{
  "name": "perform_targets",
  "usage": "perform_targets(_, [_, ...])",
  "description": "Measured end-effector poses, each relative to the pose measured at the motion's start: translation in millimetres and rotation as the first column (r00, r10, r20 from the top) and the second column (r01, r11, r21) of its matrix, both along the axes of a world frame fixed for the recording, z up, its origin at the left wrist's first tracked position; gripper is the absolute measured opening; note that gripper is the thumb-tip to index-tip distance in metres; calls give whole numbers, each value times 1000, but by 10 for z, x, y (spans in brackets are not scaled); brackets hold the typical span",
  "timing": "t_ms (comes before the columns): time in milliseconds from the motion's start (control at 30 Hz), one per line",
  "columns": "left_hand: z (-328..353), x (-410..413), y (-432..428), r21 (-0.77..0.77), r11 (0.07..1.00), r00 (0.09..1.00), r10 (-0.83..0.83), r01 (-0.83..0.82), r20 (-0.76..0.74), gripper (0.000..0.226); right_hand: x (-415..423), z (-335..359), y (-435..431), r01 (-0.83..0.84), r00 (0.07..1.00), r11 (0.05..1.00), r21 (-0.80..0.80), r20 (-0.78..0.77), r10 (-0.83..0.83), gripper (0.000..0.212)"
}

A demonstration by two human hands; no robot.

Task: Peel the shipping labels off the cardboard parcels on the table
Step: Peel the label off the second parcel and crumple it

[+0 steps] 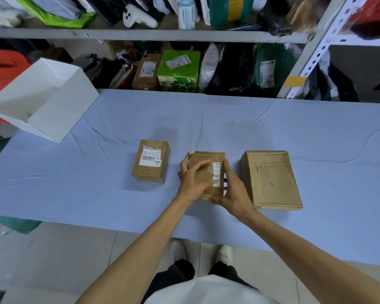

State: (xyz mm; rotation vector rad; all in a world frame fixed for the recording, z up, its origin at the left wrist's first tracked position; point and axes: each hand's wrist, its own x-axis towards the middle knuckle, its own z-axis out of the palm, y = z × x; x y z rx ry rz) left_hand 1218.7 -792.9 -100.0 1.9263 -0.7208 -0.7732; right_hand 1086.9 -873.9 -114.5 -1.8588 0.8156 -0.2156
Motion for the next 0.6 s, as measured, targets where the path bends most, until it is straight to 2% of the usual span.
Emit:
perform_targets(367, [-3,22,-50,49,998,999,-41,42,-18,55,2,-53,-42,31,998,998,56,47,-34,129])
perform_targets(600, [65,32,-75,85,993,995,-73,79,-64,54,21,33,-27,29,997,996,86,62,-35,117])
